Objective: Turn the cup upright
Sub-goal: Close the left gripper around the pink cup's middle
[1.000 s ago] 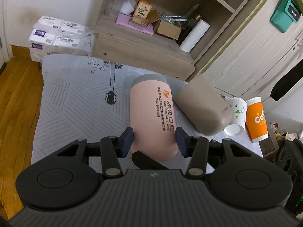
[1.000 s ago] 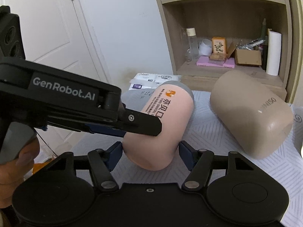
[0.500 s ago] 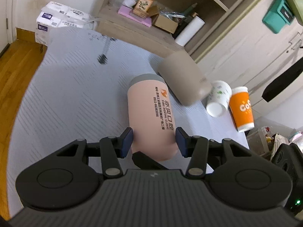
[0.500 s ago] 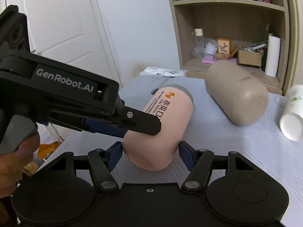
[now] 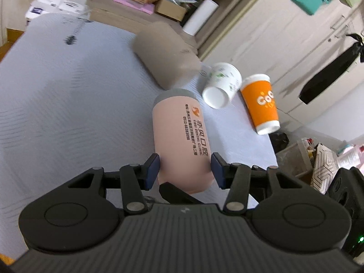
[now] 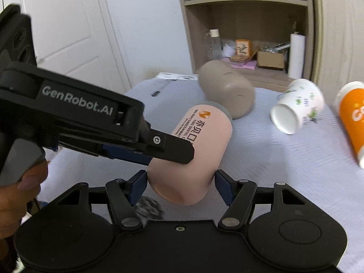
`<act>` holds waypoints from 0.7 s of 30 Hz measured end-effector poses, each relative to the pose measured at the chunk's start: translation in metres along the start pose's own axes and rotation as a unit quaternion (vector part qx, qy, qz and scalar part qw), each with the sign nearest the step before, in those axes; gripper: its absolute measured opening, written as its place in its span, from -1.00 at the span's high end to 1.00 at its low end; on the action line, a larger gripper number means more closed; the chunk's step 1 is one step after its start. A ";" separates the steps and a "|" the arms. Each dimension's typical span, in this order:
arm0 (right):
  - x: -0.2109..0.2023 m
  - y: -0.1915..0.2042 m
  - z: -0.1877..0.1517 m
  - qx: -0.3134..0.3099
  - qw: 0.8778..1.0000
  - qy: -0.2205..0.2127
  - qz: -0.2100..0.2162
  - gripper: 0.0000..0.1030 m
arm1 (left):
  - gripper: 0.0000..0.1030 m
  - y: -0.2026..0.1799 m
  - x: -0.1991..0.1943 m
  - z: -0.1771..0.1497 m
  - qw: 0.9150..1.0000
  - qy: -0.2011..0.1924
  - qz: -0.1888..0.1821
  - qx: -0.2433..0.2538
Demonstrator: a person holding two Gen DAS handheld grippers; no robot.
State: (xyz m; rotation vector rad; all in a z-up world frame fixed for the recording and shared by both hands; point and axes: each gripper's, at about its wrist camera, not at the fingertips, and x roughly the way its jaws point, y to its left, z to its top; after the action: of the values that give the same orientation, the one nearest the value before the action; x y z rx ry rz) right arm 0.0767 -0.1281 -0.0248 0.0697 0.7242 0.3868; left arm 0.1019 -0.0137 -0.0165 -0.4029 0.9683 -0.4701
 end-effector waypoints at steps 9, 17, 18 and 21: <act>0.005 -0.014 -0.008 0.011 1.000 0.001 -0.004 -0.37 | 0.06 -0.015 0.017 -0.004 1.000 0.010 0.010 0.027; -0.003 -0.025 -0.002 0.024 0.998 0.004 0.056 -0.74 | -0.02 -0.008 0.024 0.006 0.998 0.061 -0.016 0.006; -0.003 -0.028 0.000 0.030 0.998 0.002 0.061 -0.74 | -0.04 -0.006 0.025 0.008 0.998 0.064 -0.016 0.004; 0.004 -0.038 0.008 0.044 0.997 0.009 0.066 -0.74 | -0.14 -0.008 0.025 0.014 0.998 0.060 -0.011 0.007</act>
State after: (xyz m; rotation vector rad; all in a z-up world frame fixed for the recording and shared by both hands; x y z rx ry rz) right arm 0.0973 -0.1615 -0.0289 0.1978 0.7562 0.4827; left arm 0.1237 -0.0325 -0.0221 -0.3774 1.0769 -0.5257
